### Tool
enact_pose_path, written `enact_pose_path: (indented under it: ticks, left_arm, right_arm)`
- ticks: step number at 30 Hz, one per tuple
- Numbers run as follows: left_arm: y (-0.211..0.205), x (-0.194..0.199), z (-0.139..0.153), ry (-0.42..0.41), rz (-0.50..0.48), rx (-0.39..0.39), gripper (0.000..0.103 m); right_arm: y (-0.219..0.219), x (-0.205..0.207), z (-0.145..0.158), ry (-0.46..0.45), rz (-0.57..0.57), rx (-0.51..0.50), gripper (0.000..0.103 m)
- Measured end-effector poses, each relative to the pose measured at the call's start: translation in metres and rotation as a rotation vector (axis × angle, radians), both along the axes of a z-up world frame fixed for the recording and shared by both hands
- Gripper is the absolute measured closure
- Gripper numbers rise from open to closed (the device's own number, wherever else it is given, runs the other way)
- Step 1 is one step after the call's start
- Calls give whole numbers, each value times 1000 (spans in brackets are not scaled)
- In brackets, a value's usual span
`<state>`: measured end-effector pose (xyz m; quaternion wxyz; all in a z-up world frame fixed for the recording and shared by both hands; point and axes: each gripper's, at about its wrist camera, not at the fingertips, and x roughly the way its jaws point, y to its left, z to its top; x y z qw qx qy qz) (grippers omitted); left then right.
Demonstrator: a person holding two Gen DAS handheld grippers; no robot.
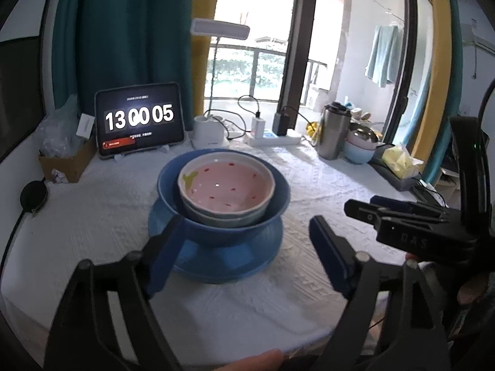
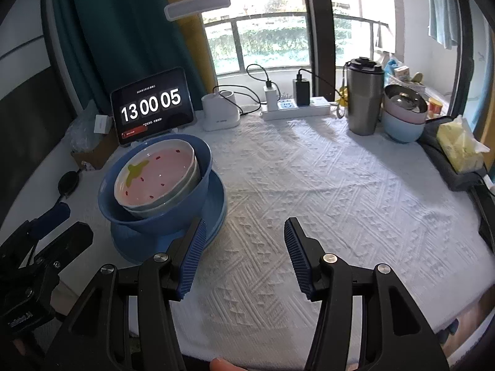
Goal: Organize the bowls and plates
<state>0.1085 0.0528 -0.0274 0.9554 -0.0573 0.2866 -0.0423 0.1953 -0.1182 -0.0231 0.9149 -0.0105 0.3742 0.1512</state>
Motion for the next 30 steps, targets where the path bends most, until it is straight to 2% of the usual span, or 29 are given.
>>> enact_pose_path:
  ticks: [11,16,22,30]
  left_arm:
    - [-14,-22,8,-19,-34,14,16]
    - [-17,-41,20,-98,-35,15,16]
    - [-15,-59,33,-149,-22,-13,16]
    - [-12,-88,45,-251,27,0,15]
  right_arm:
    - [-27,-34,15,-58,-44,9,48]
    - [-34,-51,24,-108,-66,-17,48]
    - [-43,-74,36,-157,-65,-15,48]
    - [-48,-111,55,-306,-110,-77,48]
